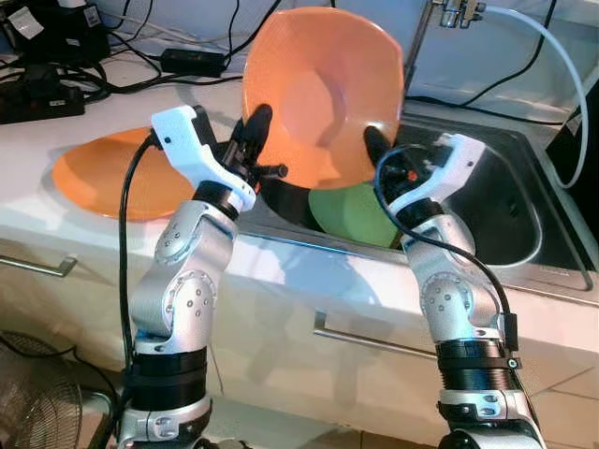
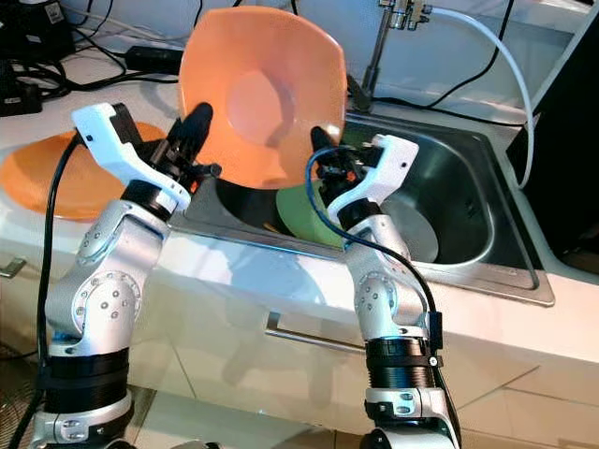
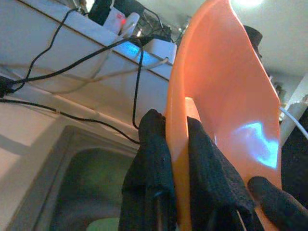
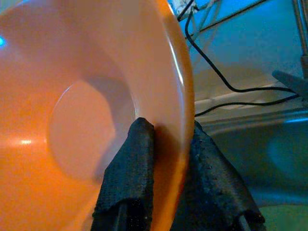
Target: Kitchen organization
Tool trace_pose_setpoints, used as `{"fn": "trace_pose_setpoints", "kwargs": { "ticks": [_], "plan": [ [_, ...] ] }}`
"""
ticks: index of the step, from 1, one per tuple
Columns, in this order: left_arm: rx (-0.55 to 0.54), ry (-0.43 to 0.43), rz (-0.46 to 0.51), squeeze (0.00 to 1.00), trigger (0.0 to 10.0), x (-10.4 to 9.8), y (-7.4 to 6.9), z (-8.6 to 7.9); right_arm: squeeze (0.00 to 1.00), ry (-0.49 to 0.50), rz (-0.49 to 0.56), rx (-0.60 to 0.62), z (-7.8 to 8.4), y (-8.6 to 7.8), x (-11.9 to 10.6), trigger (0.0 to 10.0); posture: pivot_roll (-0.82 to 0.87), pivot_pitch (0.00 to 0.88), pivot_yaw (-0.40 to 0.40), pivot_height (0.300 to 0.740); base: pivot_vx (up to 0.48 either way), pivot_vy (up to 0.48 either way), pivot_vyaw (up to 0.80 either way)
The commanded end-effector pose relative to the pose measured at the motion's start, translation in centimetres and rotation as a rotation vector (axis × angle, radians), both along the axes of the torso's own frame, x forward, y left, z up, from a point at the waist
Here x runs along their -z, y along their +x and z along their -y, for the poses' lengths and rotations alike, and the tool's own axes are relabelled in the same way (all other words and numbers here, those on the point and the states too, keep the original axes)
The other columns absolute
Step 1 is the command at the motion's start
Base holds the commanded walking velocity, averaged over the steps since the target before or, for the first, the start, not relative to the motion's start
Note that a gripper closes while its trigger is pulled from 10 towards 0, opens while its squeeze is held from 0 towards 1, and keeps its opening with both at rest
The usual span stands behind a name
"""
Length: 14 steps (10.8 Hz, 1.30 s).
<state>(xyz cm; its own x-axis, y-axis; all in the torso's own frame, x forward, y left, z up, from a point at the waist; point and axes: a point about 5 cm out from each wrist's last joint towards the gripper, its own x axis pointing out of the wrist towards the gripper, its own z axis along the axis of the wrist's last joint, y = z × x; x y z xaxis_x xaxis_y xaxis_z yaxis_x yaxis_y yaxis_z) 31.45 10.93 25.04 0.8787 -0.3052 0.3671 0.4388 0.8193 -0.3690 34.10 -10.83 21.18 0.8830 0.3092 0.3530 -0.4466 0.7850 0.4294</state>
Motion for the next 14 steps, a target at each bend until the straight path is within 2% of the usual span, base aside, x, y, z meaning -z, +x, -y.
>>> {"fn": "trace_pose_setpoints", "kwargs": {
  "ticks": [1, 2, 3, 6, 10, 11, 12, 14],
  "plan": [
    [0.106, 0.060, 0.055, 0.00, 10.0, -0.8, -0.7, 2.0, 0.00, -0.023, 0.004, -0.028, -0.5, -0.2, -0.2, 0.0, 0.14, 0.080, -0.045, 0.740, 0.000, 0.000, 0.00],
    [0.110, 0.091, 0.051, 0.00, 10.0, -0.5, -0.7, 2.1, 0.00, -0.021, 0.004, -0.031, -0.5, -0.2, -0.2, 0.0, 0.14, 0.079, -0.045, 0.740, 0.000, 0.000, 0.00],
    [0.094, 0.115, 0.044, 1.00, 10.0, -0.2, -0.6, 2.1, 0.00, -0.021, 0.004, -0.034, -0.5, -0.2, -0.2, 0.0, 0.14, 0.079, -0.044, 0.740, 0.000, 0.000, 0.00],
    [0.096, 0.153, 0.038, 1.00, 10.0, 0.1, -0.6, 2.2, 0.00, -0.019, 0.008, -0.009, -0.3, -0.2, -0.3, 0.0, 0.14, 0.079, -0.043, 0.740, 0.000, 0.000, 0.00],
    [0.099, 0.189, 0.032, 1.00, 10.0, 0.4, -0.7, 2.4, 0.00, 0.022, 0.005, 0.102, 1.3, 0.4, -0.9, 0.0, 0.14, 0.077, -0.046, 0.740, 0.000, 0.000, 0.00],
    [0.096, 0.233, 0.019, 0.91, 10.0, 0.7, -0.7, 2.5, 0.00, 0.045, -0.009, 0.165, 2.2, 0.8, -1.0, 0.0, 0.14, 0.078, -0.047, 0.740, 0.000, 0.000, 0.00],
    [0.106, 0.246, 0.008, 0.00, 10.0, 1.0, -0.7, 2.6, 0.00, 0.043, -0.016, 0.197, 2.7, 1.0, -0.9, 0.0, 0.14, 0.078, -0.047, 0.740, 0.000, 0.000, 0.00],
    [0.132, 0.290, -0.015, 0.00, 10.0, 1.7, -0.8, 3.0, 0.00, 0.057, -0.030, 0.334, 5.2, 1.9, -1.3, 0.0, 0.14, 0.079, -0.047, 0.740, 0.000, 0.000, 0.00]
  ]
}}
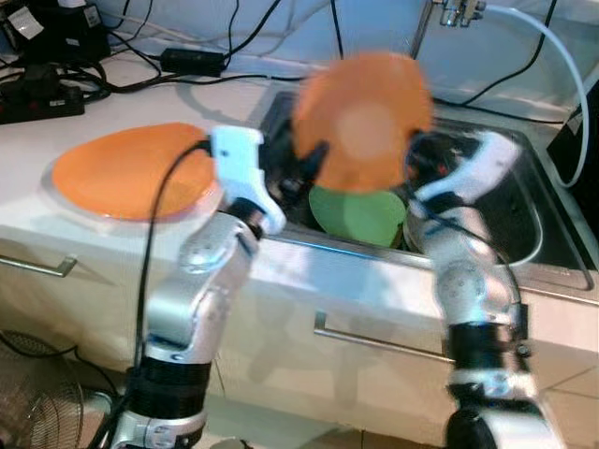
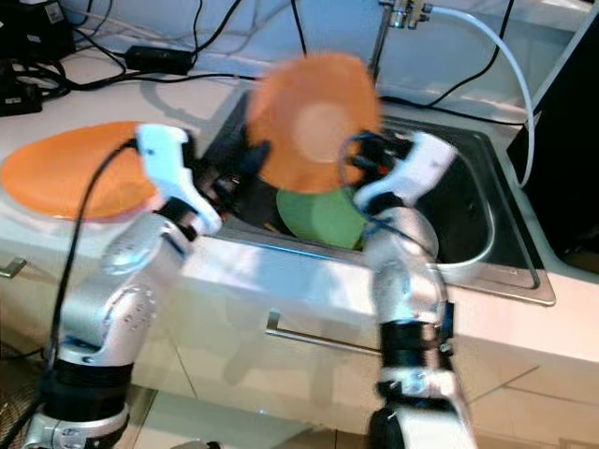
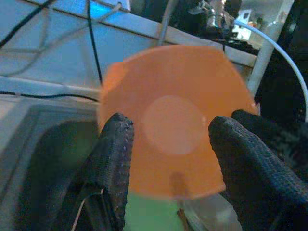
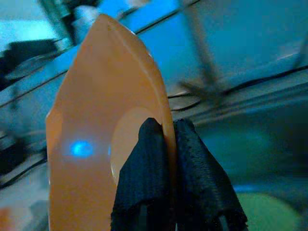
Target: Kitchen organization
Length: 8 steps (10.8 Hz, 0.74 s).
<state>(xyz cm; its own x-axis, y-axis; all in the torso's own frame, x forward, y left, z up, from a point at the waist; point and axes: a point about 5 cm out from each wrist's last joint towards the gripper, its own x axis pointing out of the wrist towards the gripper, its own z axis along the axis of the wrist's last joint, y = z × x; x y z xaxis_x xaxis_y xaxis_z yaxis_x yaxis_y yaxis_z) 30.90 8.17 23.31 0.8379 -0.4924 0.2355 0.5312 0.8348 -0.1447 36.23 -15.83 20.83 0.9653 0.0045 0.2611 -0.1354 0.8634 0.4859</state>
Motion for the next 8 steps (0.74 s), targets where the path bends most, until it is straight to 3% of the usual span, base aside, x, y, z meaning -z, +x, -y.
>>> {"fn": "trace_pose_setpoints", "kwargs": {
  "ticks": [1, 5, 6, 8],
  "plan": [
    [0.023, 0.027, -0.006, 0.00, 10.0, 0.1, -0.3, 0.4, 0.00, -0.002, 0.077, 0.056, 1.0, 0.2, -1.9, 0.0, 0.14, 0.079, -0.047, 0.740, 0.000, 0.000, 0.00],
    [0.087, 0.184, -0.127, 0.00, 10.0, 2.5, -0.6, 1.0, 0.00, -0.218, 0.063, 0.118, 1.7, 2.1, -1.8, 0.0, 0.16, 0.077, -0.052, 0.740, 0.000, 0.000, 0.00],
    [0.089, 0.226, -0.158, 0.00, 10.0, 3.2, -0.7, 1.0, 0.00, -0.266, 0.058, 0.118, 1.6, 2.3, -1.5, 10.0, 0.16, 0.078, -0.052, 0.740, 0.000, 0.000, 0.00],
    [0.085, 0.285, -0.219, 0.00, 10.0, 4.3, -0.8, 0.9, 0.00, -0.397, 0.051, 0.107, 1.4, 2.9, -1.0, 10.0, 0.16, 0.079, -0.053, 0.740, 0.000, 0.000, 0.00]
  ]
}}
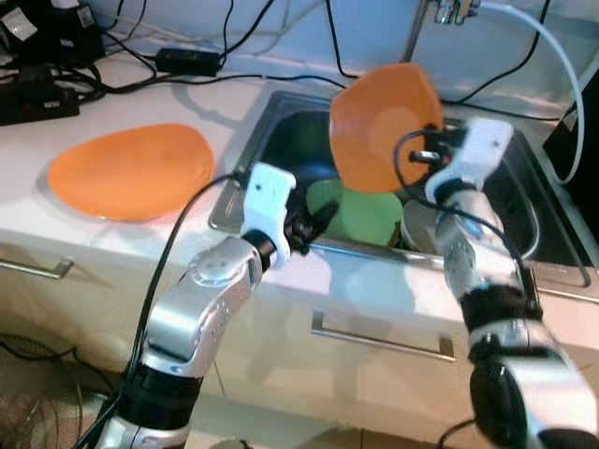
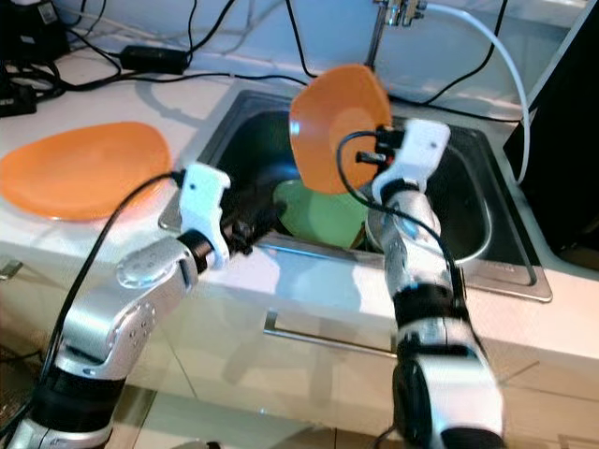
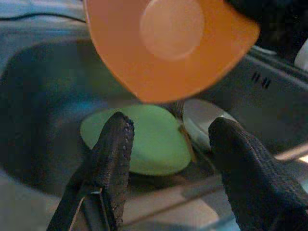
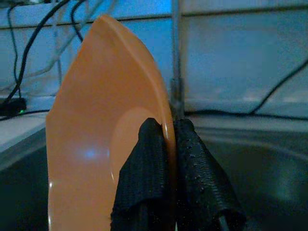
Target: Kitchen organization
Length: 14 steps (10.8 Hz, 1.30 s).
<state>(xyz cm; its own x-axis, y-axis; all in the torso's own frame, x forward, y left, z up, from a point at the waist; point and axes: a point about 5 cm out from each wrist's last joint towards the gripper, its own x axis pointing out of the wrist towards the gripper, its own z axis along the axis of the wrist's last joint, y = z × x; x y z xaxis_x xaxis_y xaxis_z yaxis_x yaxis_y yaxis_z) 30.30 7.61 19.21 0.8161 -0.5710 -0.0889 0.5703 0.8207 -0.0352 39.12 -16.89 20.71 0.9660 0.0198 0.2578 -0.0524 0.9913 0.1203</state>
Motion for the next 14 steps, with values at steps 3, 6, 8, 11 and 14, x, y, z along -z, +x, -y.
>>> {"fn": "trace_pose_setpoints", "kwargs": {
  "ticks": [3, 6, 8, 11, 14],
  "plan": [
    [0.022, 0.091, -0.103, 0.00, 10.0, 1.6, -0.6, 0.0, 0.00, -0.197, 0.010, -0.049, -1.0, 0.6, 0.2, 10.0, 0.17, 0.083, -0.056, 0.740, 0.000, 0.000, 0.00],
    [0.030, 0.116, -0.130, 0.00, 10.0, 1.9, -0.9, 0.0, 0.00, -0.323, -0.080, -0.124, -2.6, 0.6, 2.7, 10.0, 0.18, 0.084, -0.060, 0.740, 0.000, 0.000, 0.00],
    [0.028, 0.121, -0.135, 0.00, 10.0, 1.9, -0.9, 0.0, 0.00, -0.356, -0.141, -0.156, -3.0, 0.6, 3.8, 10.0, 0.18, 0.083, -0.062, 0.740, 0.000, 0.000, 0.00],
    [0.029, 0.122, -0.138, 0.00, 10.0, 1.9, -1.0, 0.1, 0.00, -0.410, -0.211, -0.207, -3.5, 0.6, 4.7, 10.0, 0.19, 0.081, -0.069, 0.740, 0.000, 0.000, 0.00],
    [0.028, 0.124, -0.138, 0.00, 10.0, 1.9, -1.1, 0.1, 0.00, -0.455, -0.285, -0.242, -4.2, 0.4, 5.8, 10.0, 0.20, 0.075, -0.073, 0.740, 0.000, 0.000, 0.00]
  ]
}}
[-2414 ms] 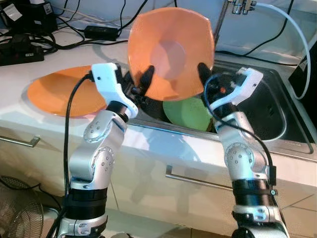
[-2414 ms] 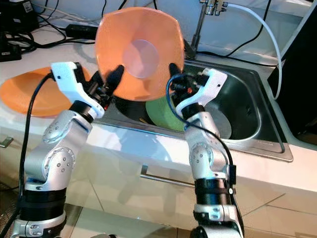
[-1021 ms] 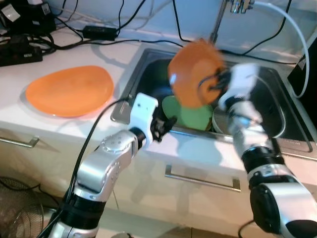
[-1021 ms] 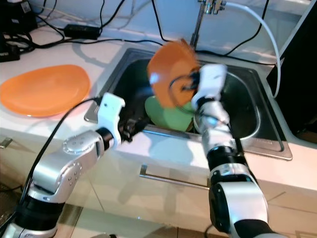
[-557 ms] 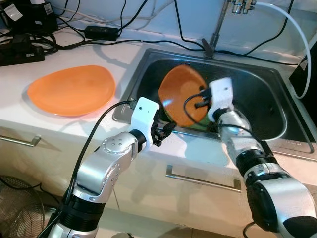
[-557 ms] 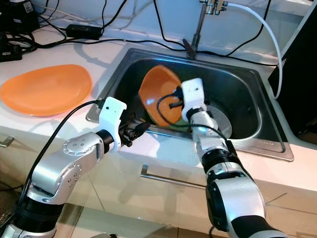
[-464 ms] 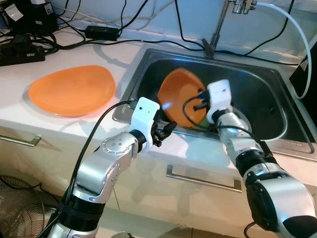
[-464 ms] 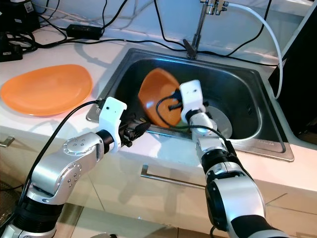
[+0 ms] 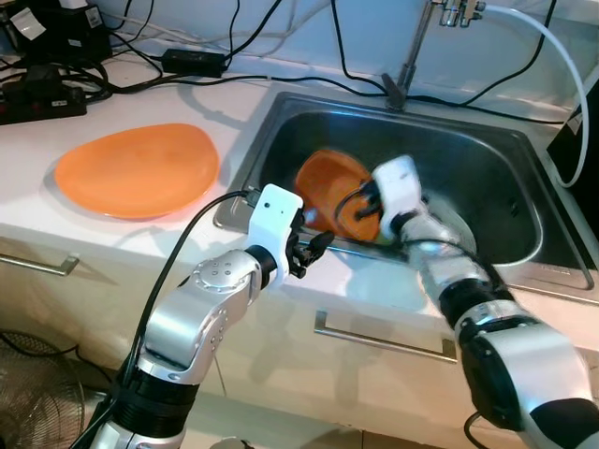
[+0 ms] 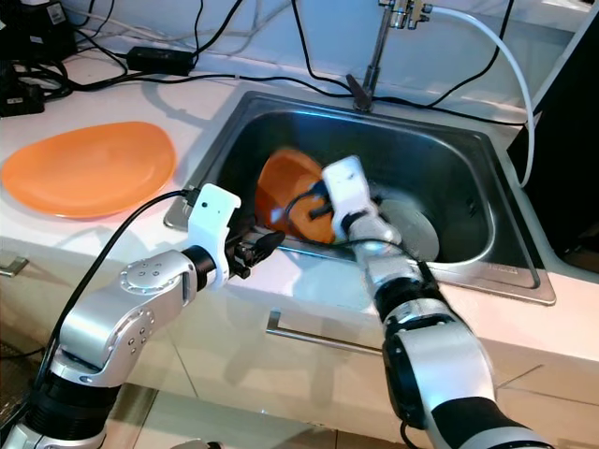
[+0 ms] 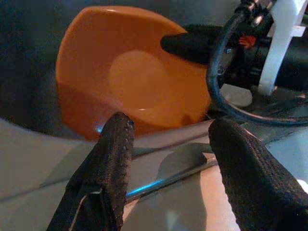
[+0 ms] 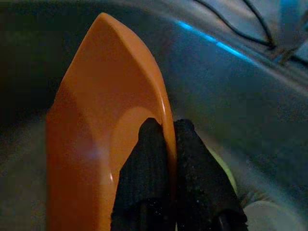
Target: Kitchen organization
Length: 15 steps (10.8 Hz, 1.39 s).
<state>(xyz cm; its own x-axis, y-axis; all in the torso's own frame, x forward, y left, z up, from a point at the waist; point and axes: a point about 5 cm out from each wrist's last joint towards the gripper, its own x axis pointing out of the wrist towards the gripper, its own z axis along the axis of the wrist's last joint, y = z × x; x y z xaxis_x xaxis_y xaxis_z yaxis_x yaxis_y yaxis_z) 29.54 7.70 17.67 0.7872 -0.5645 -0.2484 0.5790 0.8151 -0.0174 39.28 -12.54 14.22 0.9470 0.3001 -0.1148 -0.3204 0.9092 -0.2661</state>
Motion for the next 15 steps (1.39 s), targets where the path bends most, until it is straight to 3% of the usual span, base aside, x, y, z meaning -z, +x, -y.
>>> {"fn": "trace_pose_setpoints", "kwargs": {
  "ticks": [1, 3, 4, 5, 6, 7, 8, 12, 13, 14, 15],
  "plan": [
    [0.012, 0.017, -0.017, 0.00, 10.0, 0.4, -0.4, 0.1, 0.00, -0.008, -0.001, 0.007, 0.1, 0.2, -0.4, 10.0, 0.20, 0.073, -0.075, 0.740, 0.000, 0.000, 0.00],
    [0.009, 0.018, -0.018, 0.00, 10.0, 0.4, -0.5, 0.1, 0.00, -0.020, -0.031, -0.009, -0.3, 0.1, 0.0, 10.0, 0.21, 0.078, -0.076, 0.740, 0.000, 0.000, 0.00],
    [0.008, 0.018, -0.019, 0.00, 10.0, 0.4, -0.5, 0.1, 0.33, -0.018, -0.046, -0.024, -0.5, 0.0, 0.3, 10.0, 0.21, 0.080, -0.077, 0.740, 0.000, 0.000, 0.00],
    [0.007, 0.018, -0.020, 0.00, 10.0, 0.4, -0.5, 0.1, 1.00, -0.025, -0.065, -0.032, -0.7, -0.1, 0.6, 10.0, 0.21, 0.082, -0.079, 0.740, 0.000, 0.000, 0.00],
    [0.006, 0.017, -0.020, 0.00, 10.0, 0.4, -0.5, 0.1, 1.00, -0.036, -0.071, -0.030, -0.8, -0.2, 0.8, 10.0, 0.21, 0.083, -0.079, 0.740, 0.000, 0.000, 0.00],
    [0.004, 0.018, -0.021, 0.00, 10.0, 0.4, -0.5, 0.0, 0.18, -0.034, -0.071, -0.034, -0.9, -0.2, 0.9, 10.0, 0.21, 0.083, -0.078, 0.740, 0.000, 0.000, 0.00],
    [0.002, 0.018, -0.021, 0.00, 10.0, 0.4, -0.5, 0.0, 0.00, -0.033, -0.070, -0.035, -1.0, -0.2, 0.8, 10.0, 0.21, 0.084, -0.078, 0.740, 0.000, 0.000, 0.00],
    [-0.005, 0.021, -0.012, 0.00, 10.0, 0.4, -0.5, 0.0, 0.00, 0.020, 0.005, 0.003, -0.7, 0.3, -0.6, 10.0, 0.20, 0.088, -0.075, 0.740, 0.000, 0.000, 0.00],
    [-0.014, 0.014, 0.008, 0.00, 10.0, 0.3, -0.4, 0.0, 0.00, 0.064, 0.084, 0.016, -0.5, 0.5, -1.9, 10.0, 0.19, 0.090, -0.074, 0.740, 0.000, 0.000, 0.00],
    [-0.045, -0.015, 0.049, 0.00, 10.0, -0.1, 0.0, -0.1, 0.00, 0.163, 0.230, 0.019, -0.2, 0.6, -4.1, 10.0, 0.19, 0.090, -0.075, 0.740, 0.000, 0.000, 0.00],
    [-0.057, -0.018, 0.061, 0.00, 10.0, -0.3, 0.1, -0.2, 0.00, 0.183, 0.271, 0.017, -0.2, 0.5, -4.7, 10.0, 0.18, 0.092, -0.074, 0.740, 0.000, 0.000, 0.00]
  ]
}}
